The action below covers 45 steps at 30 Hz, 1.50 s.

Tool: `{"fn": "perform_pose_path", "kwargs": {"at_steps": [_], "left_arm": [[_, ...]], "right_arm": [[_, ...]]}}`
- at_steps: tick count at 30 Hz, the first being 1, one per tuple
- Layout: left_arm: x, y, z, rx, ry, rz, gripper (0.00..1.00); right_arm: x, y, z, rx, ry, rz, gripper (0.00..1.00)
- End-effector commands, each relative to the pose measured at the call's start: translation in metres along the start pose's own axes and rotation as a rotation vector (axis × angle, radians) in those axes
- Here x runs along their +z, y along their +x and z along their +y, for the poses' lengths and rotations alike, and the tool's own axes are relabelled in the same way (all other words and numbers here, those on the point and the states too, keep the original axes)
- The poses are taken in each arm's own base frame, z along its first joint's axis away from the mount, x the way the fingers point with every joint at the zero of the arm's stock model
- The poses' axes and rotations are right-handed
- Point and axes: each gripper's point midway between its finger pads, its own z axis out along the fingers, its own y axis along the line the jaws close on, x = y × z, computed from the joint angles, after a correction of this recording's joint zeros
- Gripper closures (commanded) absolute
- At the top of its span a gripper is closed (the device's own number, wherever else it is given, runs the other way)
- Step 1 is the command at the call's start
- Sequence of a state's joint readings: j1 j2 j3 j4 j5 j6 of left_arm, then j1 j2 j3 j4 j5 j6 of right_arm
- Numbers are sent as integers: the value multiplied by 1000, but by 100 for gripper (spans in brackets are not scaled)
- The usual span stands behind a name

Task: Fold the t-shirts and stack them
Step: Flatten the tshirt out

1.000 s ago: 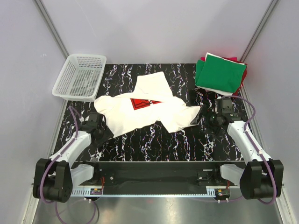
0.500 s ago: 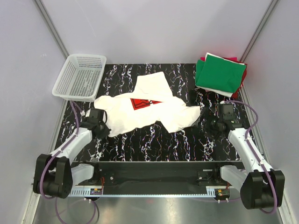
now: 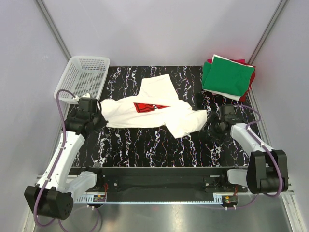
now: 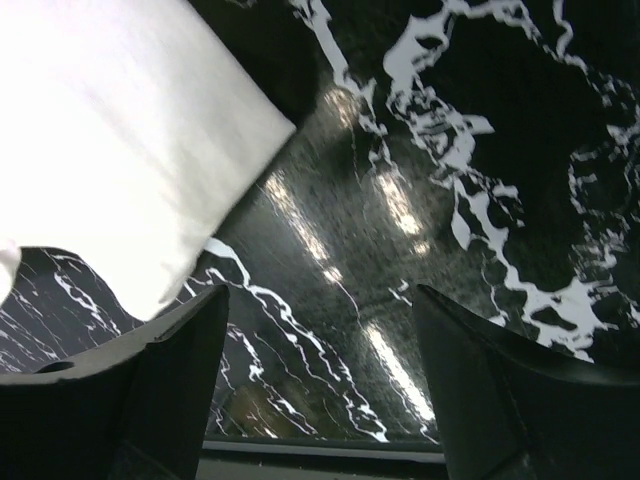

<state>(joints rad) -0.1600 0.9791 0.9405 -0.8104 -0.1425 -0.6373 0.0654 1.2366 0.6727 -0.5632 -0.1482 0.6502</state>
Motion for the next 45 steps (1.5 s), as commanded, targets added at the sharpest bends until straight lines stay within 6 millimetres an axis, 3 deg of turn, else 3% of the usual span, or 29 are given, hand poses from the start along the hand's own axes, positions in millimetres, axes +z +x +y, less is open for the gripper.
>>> {"fn": "perform_pose_path", "kwargs": {"at_steps": [1,7,11,13,14,15,16,17,19,20,23,26,27,29,30,32,33,34,35,36,41,45], "left_arm": [[-12,3,12,128,-39,35,92],[1,16,22,194,-52,69,92],[1,15,21,197,-33,53,92],[2,14,21,197,-31,40,92],[1,13,21,194,-32,30,92],[2,13,22,194,-34,31,92],[2,13,22,194,-34,31,92],[2,13,22,194,-33,29,92],[2,12,22,193,-33,27,92],[2,12,22,192,-33,22,92],[2,11,22,188,-28,15,92],[2,11,22,185,-24,14,92],[2,10,22,185,-22,12,92],[2,10,22,185,-18,12,93],[2,10,22,182,-18,9,93],[1,10,21,181,-13,7,93],[1,9,21,182,-9,4,93],[1,9,20,182,-5,3,93],[1,10,20,183,-5,4,93],[1,10,20,183,-4,4,93],[1,10,20,183,-2,3,93],[2,10,20,184,-4,7,93]], "right_arm": [[3,-35,27,-38,-67,-96,20],[27,-40,43,-62,-124,-44,26],[42,-51,54,-86,-145,-29,27],[47,-58,66,-105,-175,-21,32],[48,-61,69,-111,-185,-19,37],[50,-63,71,-120,-190,-15,49],[51,-65,75,-125,-189,-4,61],[51,-65,75,-129,-191,-3,79],[47,-65,76,-136,-196,-13,90],[45,-66,75,-139,-194,-20,100],[28,-61,73,-160,-206,-37,100],[-8,-52,76,-175,-252,-68,100],[-34,-48,79,-178,-280,-98,100],[-61,-43,81,-186,-312,-136,100],[-89,-40,83,-192,-340,-185,100],[-112,-39,82,-197,-357,-234,100],[-121,-36,81,-201,-362,-246,84],[-121,-31,81,-207,-371,-227,57],[-116,-29,80,-215,-369,-208,38],[-100,-24,75,-211,-343,-155,28],[-59,-7,83,-202,-365,-43,17],[-19,5,93,-262,-294,35,16]]}}
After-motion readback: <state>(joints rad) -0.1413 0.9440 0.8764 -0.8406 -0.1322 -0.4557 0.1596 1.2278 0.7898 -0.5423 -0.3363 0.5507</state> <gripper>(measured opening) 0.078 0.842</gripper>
